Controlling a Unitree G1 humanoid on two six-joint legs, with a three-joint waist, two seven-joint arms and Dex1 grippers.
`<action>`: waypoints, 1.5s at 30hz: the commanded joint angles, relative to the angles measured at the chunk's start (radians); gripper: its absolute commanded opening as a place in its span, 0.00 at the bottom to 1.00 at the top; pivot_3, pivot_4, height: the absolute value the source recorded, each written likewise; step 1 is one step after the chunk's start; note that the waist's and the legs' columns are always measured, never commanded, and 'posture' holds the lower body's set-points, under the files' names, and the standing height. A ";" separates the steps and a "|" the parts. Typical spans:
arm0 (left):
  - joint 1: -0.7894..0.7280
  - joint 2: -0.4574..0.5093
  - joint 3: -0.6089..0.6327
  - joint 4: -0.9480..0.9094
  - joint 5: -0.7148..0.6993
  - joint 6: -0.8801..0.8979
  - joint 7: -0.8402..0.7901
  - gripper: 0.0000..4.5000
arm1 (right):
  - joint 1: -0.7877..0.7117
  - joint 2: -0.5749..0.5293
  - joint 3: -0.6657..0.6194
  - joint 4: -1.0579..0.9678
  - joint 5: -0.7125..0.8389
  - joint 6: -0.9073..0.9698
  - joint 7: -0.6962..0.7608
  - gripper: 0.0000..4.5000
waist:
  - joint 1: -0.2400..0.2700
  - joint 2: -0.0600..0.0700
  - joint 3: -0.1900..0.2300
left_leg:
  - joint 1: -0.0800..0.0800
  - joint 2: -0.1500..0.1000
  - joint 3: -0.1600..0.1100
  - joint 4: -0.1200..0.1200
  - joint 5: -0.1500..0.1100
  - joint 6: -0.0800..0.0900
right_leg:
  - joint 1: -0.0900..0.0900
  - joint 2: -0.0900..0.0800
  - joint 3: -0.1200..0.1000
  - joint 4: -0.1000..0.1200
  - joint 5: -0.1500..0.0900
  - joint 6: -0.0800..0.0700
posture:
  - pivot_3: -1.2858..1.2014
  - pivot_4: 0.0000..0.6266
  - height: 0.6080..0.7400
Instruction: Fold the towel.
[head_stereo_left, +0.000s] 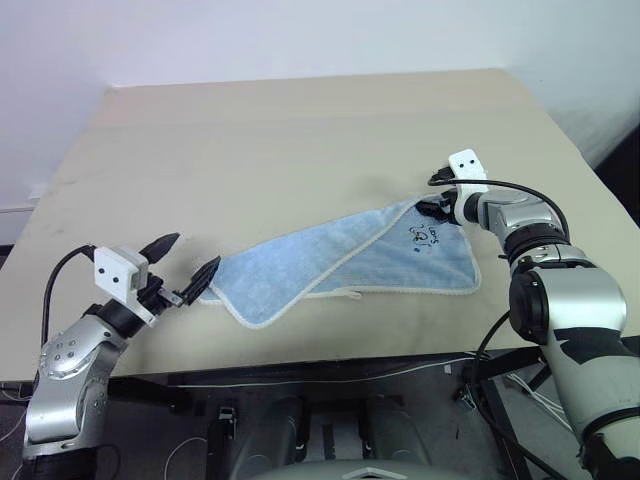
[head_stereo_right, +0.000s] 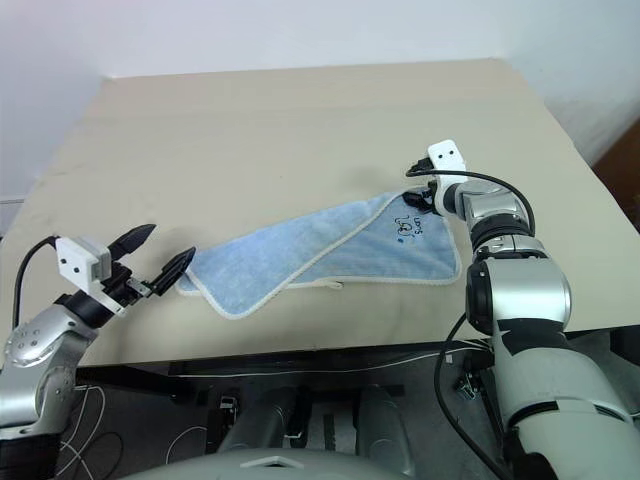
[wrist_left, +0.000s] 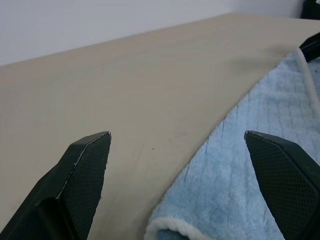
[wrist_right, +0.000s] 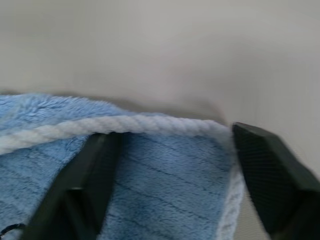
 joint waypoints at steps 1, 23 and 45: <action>0.013 0.001 0.030 -0.018 -0.010 -0.039 -0.008 1.00 | -0.027 -0.004 -0.018 0.001 0.005 0.009 -0.040 0.78 | 0.000 0.000 0.000 | 0.000 0.000 0.000 0.000 0.000 0.000 | 0.000 0.000 0.000 0.000 0.000 0.000 | 0.52 0.24 1.00; 0.031 0.015 0.043 0.040 0.001 -0.096 -0.041 1.00 | -0.008 0.007 0.041 0.002 -0.073 -0.054 -0.069 0.01 | 0.000 0.000 0.000 | 0.001 0.000 0.000 0.000 0.000 0.000 | -0.001 0.000 0.000 0.000 0.000 0.000 | 0.52 0.24 1.00; -0.045 0.011 -0.029 0.019 0.015 -0.041 -0.010 1.00 | -0.049 -0.099 -0.025 -0.058 0.040 -0.006 0.134 0.09 | 0.001 0.001 0.000 | 0.001 0.000 0.000 -0.001 0.000 0.000 | 0.001 0.000 0.000 0.000 0.000 0.000 | 0.52 0.24 1.00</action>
